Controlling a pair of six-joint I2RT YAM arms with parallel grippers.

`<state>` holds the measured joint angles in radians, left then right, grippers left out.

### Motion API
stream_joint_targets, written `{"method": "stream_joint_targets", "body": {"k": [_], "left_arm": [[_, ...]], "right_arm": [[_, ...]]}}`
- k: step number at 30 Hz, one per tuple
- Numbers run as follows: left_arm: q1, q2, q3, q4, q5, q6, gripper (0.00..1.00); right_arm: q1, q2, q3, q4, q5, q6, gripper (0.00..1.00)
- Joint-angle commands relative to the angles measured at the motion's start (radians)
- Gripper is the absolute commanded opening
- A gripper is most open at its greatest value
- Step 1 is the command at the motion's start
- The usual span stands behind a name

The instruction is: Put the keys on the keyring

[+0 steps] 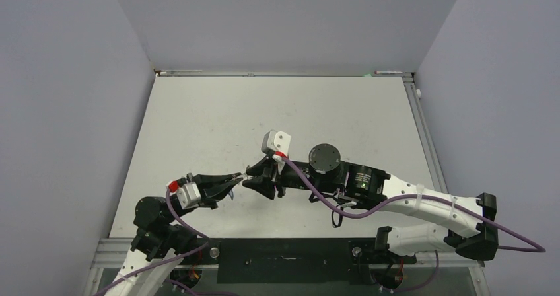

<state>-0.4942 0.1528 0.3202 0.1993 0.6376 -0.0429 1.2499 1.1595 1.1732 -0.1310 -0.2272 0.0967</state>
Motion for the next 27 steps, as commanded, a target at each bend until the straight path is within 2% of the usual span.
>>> {"method": "stream_joint_targets", "body": {"k": [1,22,27], "left_arm": [[0.007,-0.013,0.020,0.049,-0.034,0.012,0.00],[0.009,-0.008,0.033,0.003,-0.095,0.023,0.00],[0.012,-0.008,0.037,0.003,-0.108,0.004,0.00]], "right_arm": [[0.006,0.026,-0.008,0.097,-0.024,-0.008,0.31],[0.049,0.142,0.013,0.158,0.111,-0.022,0.20],[0.061,0.130,-0.034,0.199,0.148,-0.045,0.21]]}}
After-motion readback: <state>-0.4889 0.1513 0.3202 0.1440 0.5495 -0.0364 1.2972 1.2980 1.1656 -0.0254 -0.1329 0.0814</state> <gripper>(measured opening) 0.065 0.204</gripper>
